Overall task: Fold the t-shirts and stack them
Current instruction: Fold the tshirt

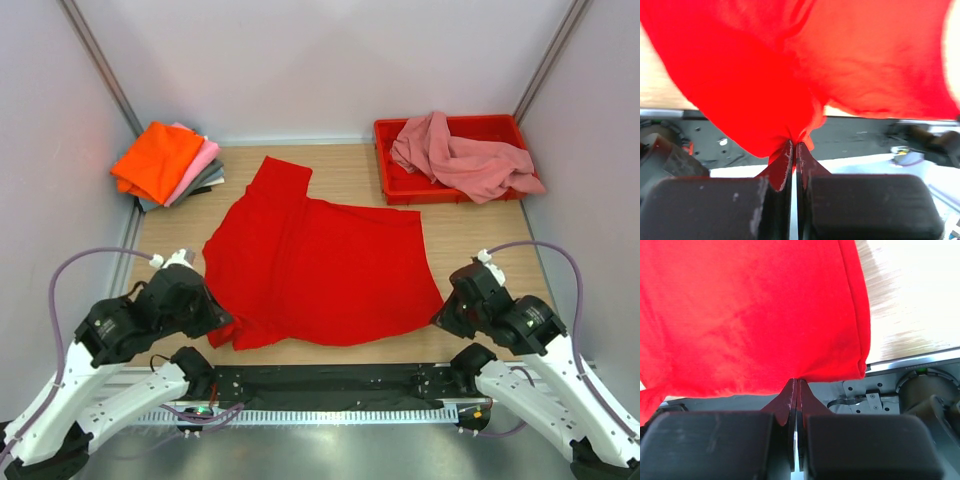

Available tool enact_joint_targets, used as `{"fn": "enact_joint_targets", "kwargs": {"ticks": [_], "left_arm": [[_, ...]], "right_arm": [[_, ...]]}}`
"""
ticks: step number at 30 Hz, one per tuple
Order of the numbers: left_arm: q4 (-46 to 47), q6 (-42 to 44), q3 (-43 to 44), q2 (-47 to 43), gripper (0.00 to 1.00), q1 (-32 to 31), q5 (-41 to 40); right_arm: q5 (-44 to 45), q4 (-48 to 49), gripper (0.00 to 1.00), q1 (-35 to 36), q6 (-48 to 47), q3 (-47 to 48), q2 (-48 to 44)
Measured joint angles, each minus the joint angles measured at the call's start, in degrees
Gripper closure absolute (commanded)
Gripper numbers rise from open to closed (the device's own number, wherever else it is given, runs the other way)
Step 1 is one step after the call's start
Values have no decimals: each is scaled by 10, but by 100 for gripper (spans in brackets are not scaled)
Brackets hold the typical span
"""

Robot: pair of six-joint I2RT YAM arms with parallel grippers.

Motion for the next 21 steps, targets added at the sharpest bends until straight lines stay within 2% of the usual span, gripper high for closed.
{"fn": "enact_joint_targets", "kwargs": {"ticks": [7,14,17,21], "left_arm": [[-5,25,85,34,99,0,-28],[-13,98,157,178,96,5,-70],[-6,146,205,247,99,35,-78],[-4,217,243,310,100,119,-67]], "right_arm": [[14,2,99,0,-18,47,18],[27,84,99,0,-50,47,141],[43,121,99,-3,-66,47,195],[55,158,99,-30,-92,47,240]]}}
